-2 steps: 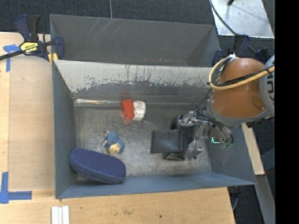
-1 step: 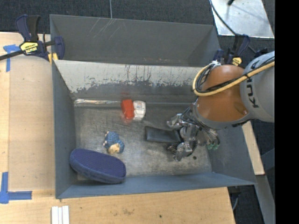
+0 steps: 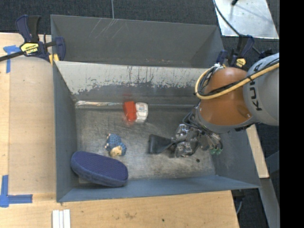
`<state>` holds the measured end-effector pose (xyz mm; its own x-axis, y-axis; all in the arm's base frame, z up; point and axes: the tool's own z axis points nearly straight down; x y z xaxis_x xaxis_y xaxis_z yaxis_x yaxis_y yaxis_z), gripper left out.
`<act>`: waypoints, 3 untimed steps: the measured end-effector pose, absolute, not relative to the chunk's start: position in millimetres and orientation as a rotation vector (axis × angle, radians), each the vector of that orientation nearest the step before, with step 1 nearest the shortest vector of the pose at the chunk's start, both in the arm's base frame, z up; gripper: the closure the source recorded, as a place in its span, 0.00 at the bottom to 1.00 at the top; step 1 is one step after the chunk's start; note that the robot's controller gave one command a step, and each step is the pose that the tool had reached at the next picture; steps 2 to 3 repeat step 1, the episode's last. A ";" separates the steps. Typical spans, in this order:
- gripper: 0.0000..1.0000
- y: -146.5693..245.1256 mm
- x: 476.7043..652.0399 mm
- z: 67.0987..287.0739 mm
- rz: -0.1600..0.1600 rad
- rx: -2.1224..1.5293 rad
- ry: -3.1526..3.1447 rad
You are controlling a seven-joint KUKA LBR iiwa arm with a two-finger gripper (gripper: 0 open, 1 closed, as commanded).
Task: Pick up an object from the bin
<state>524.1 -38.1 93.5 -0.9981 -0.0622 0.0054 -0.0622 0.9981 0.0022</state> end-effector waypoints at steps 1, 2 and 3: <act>1.00 -25.7 523.9 214.6 0.001 0.074 -3.153; 1.00 -25.7 523.9 214.6 0.001 0.074 -3.153; 1.00 -25.7 523.9 214.6 0.001 0.074 -3.153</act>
Offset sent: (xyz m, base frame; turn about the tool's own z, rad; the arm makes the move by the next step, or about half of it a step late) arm -0.0028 0.0125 0.1160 0.0159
